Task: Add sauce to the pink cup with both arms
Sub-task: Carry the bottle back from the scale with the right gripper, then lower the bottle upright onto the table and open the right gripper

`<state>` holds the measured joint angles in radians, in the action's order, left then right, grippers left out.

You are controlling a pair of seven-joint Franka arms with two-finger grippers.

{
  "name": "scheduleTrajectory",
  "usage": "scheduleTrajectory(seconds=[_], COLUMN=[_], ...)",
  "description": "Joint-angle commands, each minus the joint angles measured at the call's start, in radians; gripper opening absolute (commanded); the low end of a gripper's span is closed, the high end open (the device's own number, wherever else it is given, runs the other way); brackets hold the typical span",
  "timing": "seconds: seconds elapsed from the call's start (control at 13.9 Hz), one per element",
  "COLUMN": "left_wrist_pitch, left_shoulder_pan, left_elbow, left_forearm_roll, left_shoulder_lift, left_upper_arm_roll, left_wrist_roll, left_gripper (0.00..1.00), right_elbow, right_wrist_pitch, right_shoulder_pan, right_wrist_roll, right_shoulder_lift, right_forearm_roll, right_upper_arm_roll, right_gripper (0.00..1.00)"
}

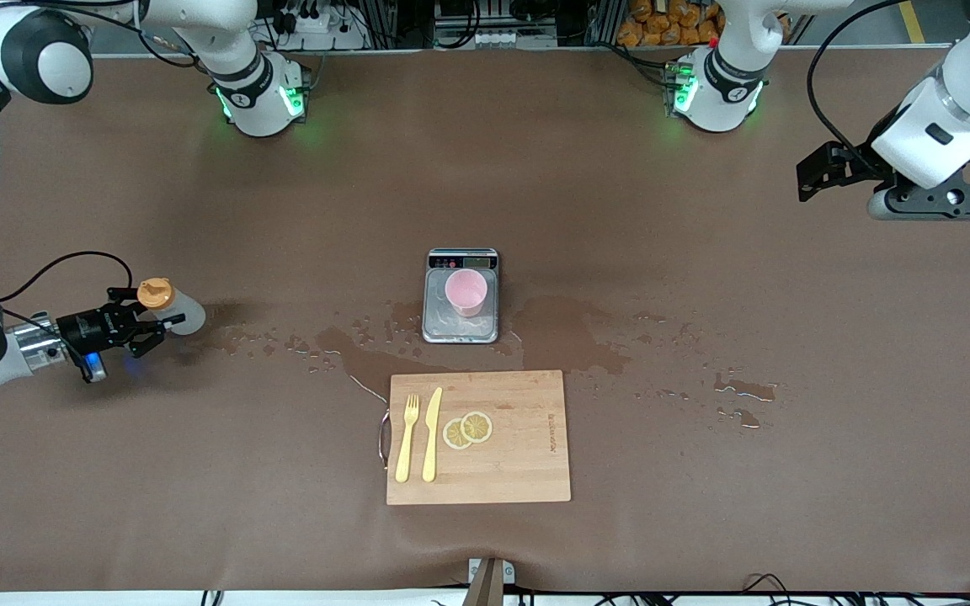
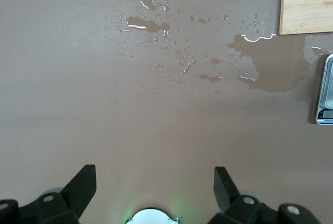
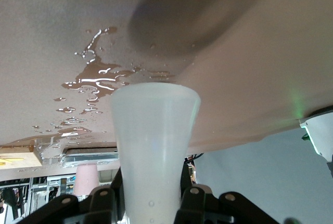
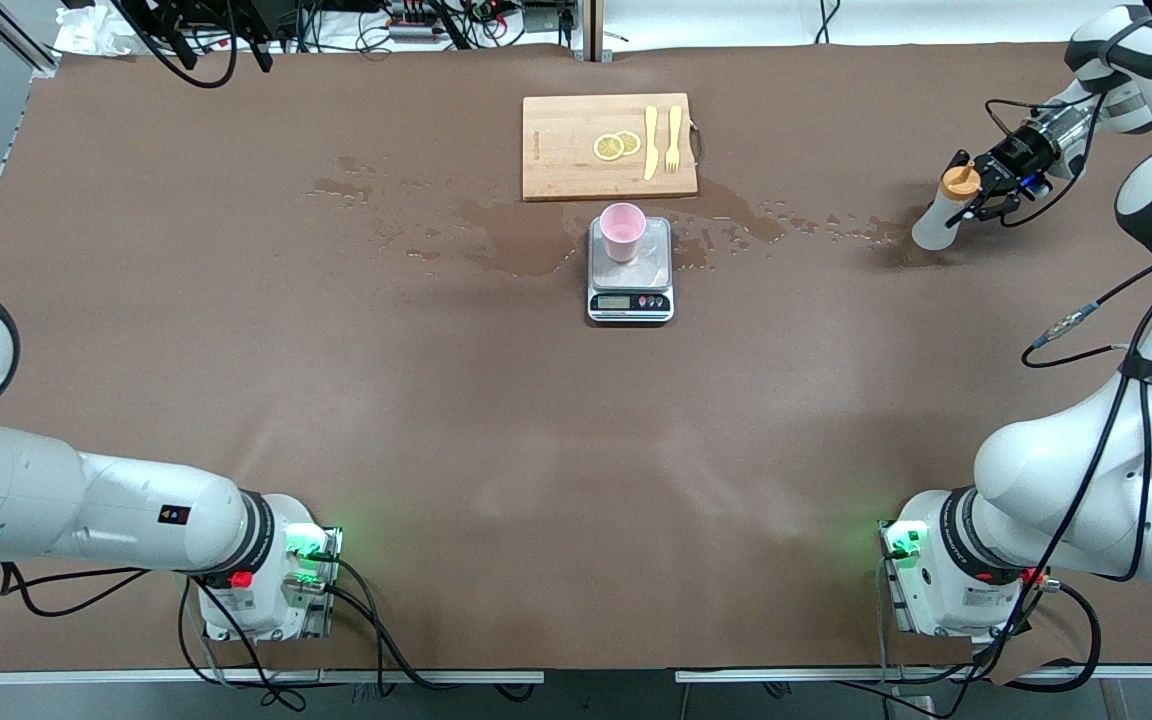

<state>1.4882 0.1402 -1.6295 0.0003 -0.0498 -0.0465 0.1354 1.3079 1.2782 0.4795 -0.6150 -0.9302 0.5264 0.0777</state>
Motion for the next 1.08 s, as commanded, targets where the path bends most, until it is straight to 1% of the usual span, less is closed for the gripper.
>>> scheduleTrajectory(seconds=[0.0, 0.14, 0.5, 0.58, 0.65, 0.72, 1.01], left_wrist_pitch=[-0.016, -0.016, -0.016, -0.016, -0.017, -0.017, -0.017], left_shoulder_pan=[-0.008, -0.01, -0.01, -0.01, -0.01, -0.01, -0.01], left_elbow=[0.005, 0.003, 0.003, 0.003, 0.003, 0.002, 0.002], left_forearm_roll=[0.029, 0.03, 0.029, 0.029, 0.029, 0.03, 0.029], left_shoulder_lift=[-0.005, -0.005, -0.005, -0.005, -0.005, -0.005, -0.005], left_upper_arm_roll=[-0.013, -0.015, -0.013, -0.013, -0.015, -0.015, -0.015], left_wrist_roll=[0.0, -0.002, -0.002, -0.002, -0.002, -0.002, -0.002], left_gripper=[1.0, 1.0, 1.0, 1.0, 1.0, 1.0, 1.0], right_elbow=[-0.007, -0.007, -0.007, -0.007, -0.007, -0.007, -0.039], right_wrist_pitch=[-0.01, -0.01, -0.008, -0.008, -0.008, -0.008, -0.013], right_shoulder_pan=[0.033, 0.051, 0.051, 0.051, 0.053, 0.056, 0.053], right_wrist_roll=[0.072, 0.093, 0.095, 0.095, 0.095, 0.095, 0.083], right_shoulder_lift=[-0.047, -0.07, -0.084, -0.084, -0.087, -0.09, -0.082], right_forearm_roll=[0.04, 0.066, 0.064, 0.064, 0.064, 0.066, 0.064], right_upper_arm_roll=[0.017, 0.017, 0.016, 0.016, 0.016, 0.016, 0.017], right_gripper=[0.46, 0.46, 0.47, 0.52, 0.67, 1.0, 1.0])
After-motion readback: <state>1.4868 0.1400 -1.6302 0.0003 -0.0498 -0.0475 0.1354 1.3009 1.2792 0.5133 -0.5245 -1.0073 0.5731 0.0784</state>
